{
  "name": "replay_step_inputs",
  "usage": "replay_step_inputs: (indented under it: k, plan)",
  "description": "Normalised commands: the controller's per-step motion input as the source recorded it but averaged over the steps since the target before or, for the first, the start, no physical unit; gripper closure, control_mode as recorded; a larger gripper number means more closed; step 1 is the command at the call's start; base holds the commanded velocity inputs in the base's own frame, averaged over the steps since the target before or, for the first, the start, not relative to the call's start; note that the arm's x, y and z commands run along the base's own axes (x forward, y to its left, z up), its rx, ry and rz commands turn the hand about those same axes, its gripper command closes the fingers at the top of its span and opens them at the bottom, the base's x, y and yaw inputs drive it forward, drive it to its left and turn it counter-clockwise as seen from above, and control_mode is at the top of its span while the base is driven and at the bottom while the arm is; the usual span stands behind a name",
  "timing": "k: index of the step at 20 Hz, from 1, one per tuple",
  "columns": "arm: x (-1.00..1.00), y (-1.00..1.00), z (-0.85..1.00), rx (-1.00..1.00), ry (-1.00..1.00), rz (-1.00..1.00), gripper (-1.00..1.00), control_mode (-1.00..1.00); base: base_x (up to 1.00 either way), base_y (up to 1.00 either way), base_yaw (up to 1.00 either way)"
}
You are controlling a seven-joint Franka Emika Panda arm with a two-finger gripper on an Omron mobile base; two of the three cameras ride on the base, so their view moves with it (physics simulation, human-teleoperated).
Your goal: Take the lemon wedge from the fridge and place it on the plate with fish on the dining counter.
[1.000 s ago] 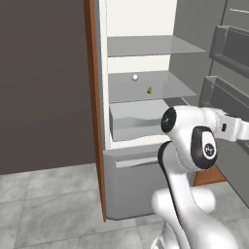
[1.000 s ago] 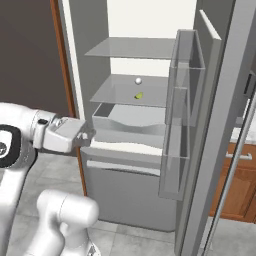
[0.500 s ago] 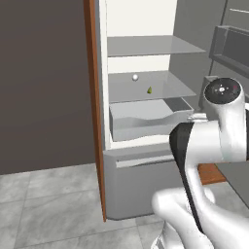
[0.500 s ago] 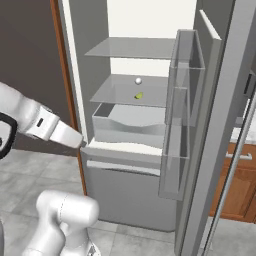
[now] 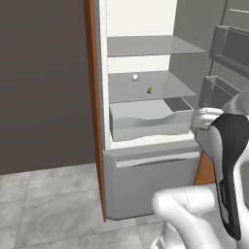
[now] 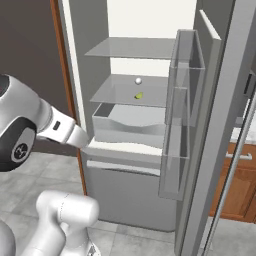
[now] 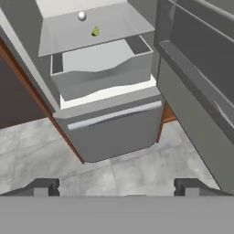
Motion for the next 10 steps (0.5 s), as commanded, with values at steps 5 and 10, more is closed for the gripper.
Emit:
replay_step_inputs:
  k: [5, 10]
  plan:
    - [-0.01, 0.0, -0.14, -0.01, -0.28, 0.1, -1.0, -1.0, 0.0, 0.0, 0.0]
    - [0.02, 0.0, 0.0, 0.0, -0.02, 0.0, -1.0, -1.0, 0.0, 0.0, 0.0]
